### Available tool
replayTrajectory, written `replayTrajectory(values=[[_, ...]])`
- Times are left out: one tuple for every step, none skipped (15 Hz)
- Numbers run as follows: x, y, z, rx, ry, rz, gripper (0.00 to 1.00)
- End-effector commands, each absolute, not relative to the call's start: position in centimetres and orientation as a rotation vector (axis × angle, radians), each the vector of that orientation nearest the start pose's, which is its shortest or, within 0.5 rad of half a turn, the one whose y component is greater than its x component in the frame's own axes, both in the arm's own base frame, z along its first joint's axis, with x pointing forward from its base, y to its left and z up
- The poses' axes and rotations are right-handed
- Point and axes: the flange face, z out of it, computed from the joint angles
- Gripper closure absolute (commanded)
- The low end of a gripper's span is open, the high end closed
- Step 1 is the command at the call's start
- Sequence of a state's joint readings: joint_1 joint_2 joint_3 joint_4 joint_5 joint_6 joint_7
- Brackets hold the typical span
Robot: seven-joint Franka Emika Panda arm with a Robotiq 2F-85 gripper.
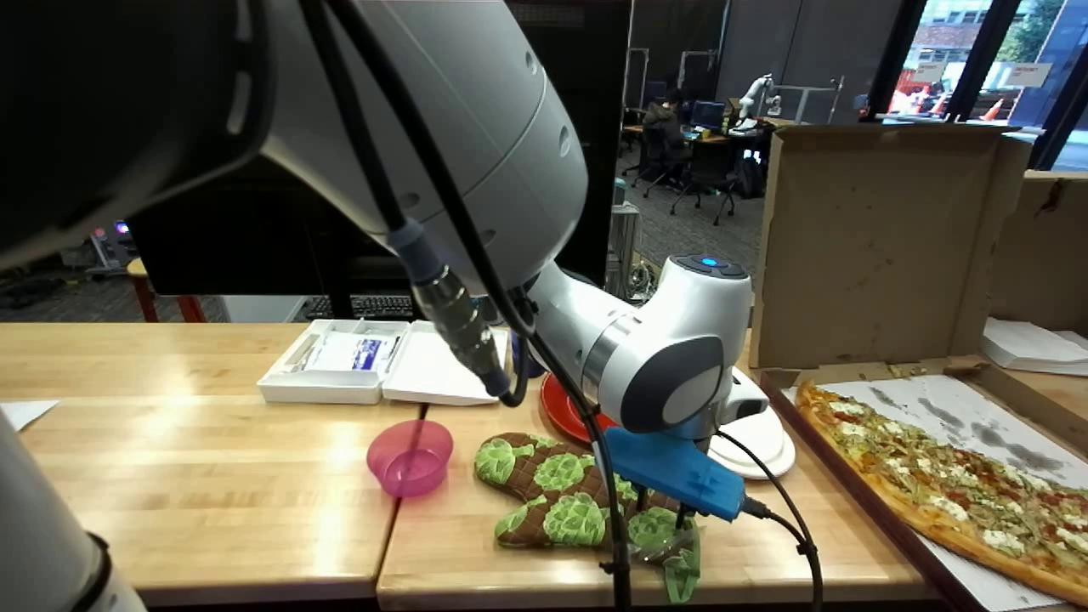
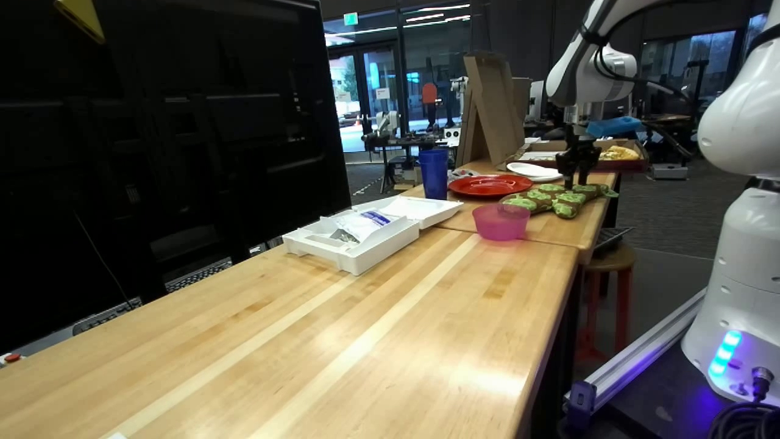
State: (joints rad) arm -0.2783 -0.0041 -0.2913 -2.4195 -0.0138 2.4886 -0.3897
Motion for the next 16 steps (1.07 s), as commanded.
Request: replayTrajectory(values=[[41.4, -27.4, 32.1, -3.154, 0.248, -0.089, 0.79], [41.4, -27.5, 32.1, -3.155, 0.247, -0.092, 0.88], [41.3, -27.7, 32.2, -3.160, 0.244, -0.092, 0.94], [41.2, -27.8, 32.2, -3.166, 0.245, -0.097, 1.00], [41.0, -27.9, 32.4, -3.170, 0.249, -0.102, 0.72], [40.9, -28.0, 32.5, -3.170, 0.246, -0.112, 0.64], [40.7, -28.1, 32.7, -3.175, 0.244, -0.118, 0.63], [40.5, -28.2, 32.8, -3.176, 0.241, -0.125, 0.60], [40.4, -28.3, 33.0, -3.184, 0.237, -0.132, 0.53], [40.2, -28.4, 33.0, -3.186, 0.233, -0.138, 0.47], [40.0, -28.5, 33.2, -3.188, 0.236, -0.147, 0.42], [40.0, -28.7, 33.3, -3.189, 0.239, -0.151, 0.34], [40.0, -29.0, 33.4, -3.187, 0.247, -0.151, 0.28], [40.0, -29.2, 33.4, -3.184, 0.252, -0.151, 0.22], [40.1, -29.4, 33.4, -3.182, 0.252, -0.150, 0.14], [40.1, -29.6, 33.4, -3.184, 0.249, -0.150, 0.08]])
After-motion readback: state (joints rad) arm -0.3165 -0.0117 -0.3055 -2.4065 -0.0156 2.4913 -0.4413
